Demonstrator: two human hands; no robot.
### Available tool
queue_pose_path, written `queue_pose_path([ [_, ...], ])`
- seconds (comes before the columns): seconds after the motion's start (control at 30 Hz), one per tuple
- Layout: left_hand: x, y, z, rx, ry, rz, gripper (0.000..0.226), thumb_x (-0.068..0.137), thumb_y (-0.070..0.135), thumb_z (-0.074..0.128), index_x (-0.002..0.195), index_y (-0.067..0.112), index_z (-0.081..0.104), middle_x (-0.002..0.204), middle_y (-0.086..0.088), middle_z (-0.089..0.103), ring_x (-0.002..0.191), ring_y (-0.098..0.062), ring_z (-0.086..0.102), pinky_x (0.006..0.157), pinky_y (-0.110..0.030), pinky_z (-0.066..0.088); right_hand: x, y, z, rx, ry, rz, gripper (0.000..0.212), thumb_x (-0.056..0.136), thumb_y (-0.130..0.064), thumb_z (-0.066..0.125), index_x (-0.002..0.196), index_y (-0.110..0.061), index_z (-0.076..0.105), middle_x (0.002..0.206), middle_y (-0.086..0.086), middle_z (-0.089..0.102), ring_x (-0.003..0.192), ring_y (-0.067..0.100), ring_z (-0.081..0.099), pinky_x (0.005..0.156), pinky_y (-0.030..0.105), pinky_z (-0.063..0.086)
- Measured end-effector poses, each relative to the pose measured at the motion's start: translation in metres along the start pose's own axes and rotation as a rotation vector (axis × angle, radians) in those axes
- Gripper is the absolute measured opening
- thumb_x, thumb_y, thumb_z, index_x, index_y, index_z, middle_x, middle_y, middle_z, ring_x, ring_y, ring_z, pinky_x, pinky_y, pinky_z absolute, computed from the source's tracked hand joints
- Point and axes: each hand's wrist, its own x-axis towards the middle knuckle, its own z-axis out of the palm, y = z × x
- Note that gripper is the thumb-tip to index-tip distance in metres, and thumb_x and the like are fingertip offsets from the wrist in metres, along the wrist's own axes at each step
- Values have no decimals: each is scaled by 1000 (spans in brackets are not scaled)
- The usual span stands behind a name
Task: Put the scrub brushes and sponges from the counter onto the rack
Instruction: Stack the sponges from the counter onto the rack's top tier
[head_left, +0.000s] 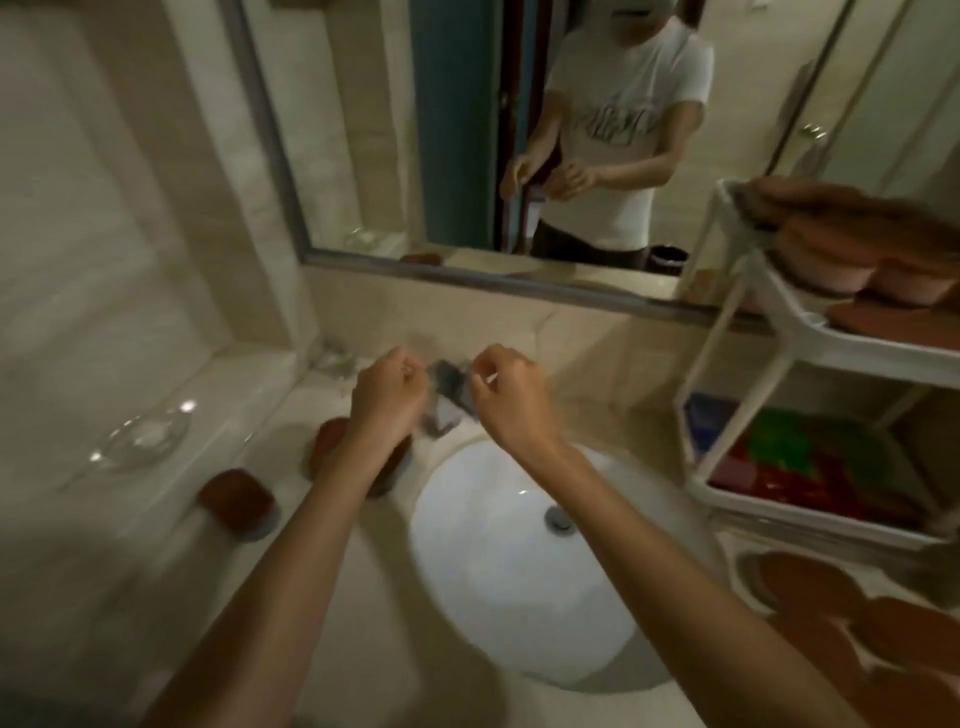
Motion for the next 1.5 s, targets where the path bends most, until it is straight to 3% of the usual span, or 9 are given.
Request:
queue_pose_path([
  [0.07,6,-51,-11,93,-54,-106,28,95,17,39,108,5,60,120,-21,61,112,-36,55,92,-38,43,-4,-10,48,-41,-132,72,21,90,-11,49,99,1,63,107,22,66,99,37,61,74,31,41],
  [0.3,30,-174,-29,306,-185,-292,39,92,18,45,127,2,49,133,-23,47,122,-38,48,101,-42,41,-3,-3,165,-292,-520,192,36,94,-20,43,129,-12,46,133,20,46,116,38,51,96,44,45],
  [0.57,41,-243,-18,397,-365,-349,49,95,26,41,139,6,35,156,-15,13,144,-34,9,115,-47,20,17,2,234,-448,-670,268,60,95,-25,43,148,-24,14,158,14,-4,145,41,2,114,55,20],
  [0.67,29,-257,-12,419,-281,-305,39,93,21,46,130,7,45,146,-17,29,135,-36,26,108,-44,30,14,9,243,-490,-649,282,48,95,-31,41,141,-22,32,158,15,1,145,39,3,115,55,17],
  [0.8,12,-267,-7,349,-134,-266,19,88,20,56,98,3,59,126,-16,43,120,-33,38,97,-41,38,-7,12,249,-423,-496,289,36,92,-38,44,118,-14,52,147,16,28,134,39,27,111,53,28],
  [0.9,-1,-269,-5,345,-92,-300,33,82,19,65,109,4,53,130,-18,38,121,-34,35,99,-38,36,-26,15,253,-443,-458,335,40,89,-43,51,111,-10,57,133,14,42,121,36,41,107,47,33],
  [1.1,-6,-258,-9,294,-99,-466,74,76,19,73,134,4,29,140,-24,28,124,-40,37,103,-46,36,-41,15,250,-480,-462,331,41,87,-36,58,117,-8,56,128,15,44,114,33,45,100,41,40],
  [1.37,1,-193,-24,172,26,-327,63,71,24,73,122,10,40,135,-19,38,125,-37,35,103,-46,33,-29,-1,176,-303,-197,273,38,82,-33,63,104,-3,58,117,16,50,102,33,52,89,38,49],
  [1.5,10,-118,-25,34,42,-152,54,70,24,72,115,15,43,134,-14,40,125,-34,36,102,-43,33,-17,-12,106,-244,-16,230,31,79,-28,66,88,0,57,105,19,56,88,38,57,67,31,39],
])
